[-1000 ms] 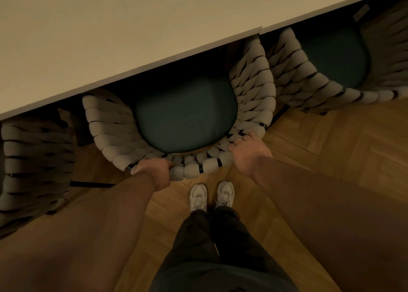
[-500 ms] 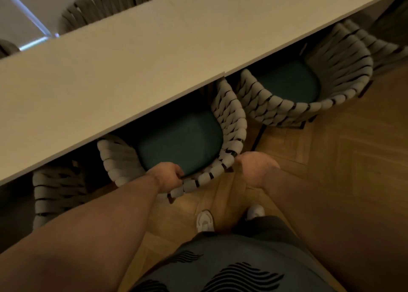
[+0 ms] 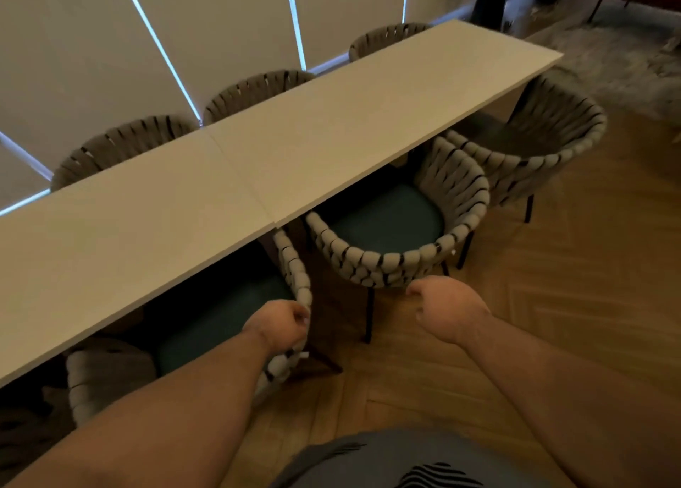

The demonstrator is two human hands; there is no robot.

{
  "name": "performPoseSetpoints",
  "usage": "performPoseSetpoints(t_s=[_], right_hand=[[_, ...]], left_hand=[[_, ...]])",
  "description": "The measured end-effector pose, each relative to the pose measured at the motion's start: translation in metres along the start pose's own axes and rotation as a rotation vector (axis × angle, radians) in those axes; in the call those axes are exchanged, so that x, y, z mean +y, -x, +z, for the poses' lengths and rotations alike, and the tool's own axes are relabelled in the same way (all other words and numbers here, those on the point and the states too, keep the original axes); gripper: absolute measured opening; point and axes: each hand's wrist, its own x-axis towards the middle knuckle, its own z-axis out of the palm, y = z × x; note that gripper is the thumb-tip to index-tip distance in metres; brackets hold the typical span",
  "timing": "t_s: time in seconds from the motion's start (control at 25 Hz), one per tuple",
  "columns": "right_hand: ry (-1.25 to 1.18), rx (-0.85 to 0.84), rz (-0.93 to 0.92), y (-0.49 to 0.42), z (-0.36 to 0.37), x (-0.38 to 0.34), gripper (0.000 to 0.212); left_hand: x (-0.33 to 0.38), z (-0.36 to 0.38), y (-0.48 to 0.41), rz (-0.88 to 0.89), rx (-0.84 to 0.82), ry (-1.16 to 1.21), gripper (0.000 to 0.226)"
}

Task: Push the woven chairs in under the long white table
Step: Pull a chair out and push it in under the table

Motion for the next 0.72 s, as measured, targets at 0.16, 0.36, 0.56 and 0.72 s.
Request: performPoseSetpoints(t_s=[0.16,0.36,0.56,0.72], right_hand=[[0.028,0.004,0.017,0.004,-0.038,0.081,0.040],[0.004,0.003,0.024,-0.019,-0.067,0.137,0.043],[0.009,-0.017,0.000,-0.067,-0.072,0.146,0.049],[0.074,-0.027,-0.013,-0.111,-0.088,0.149,0.050]], left_hand=[[0.097,0.011,-0.013,0.032,0.100,0.060,0.040],[0.158,0.007,-0.036,0.041,0.134,0.120,0.043],[0.157,-0.008,-0.070,-0.024,0.124,0.172,0.045],[0.156,-0.023,-0.109,-0.043,0.109,0.150,0.049]])
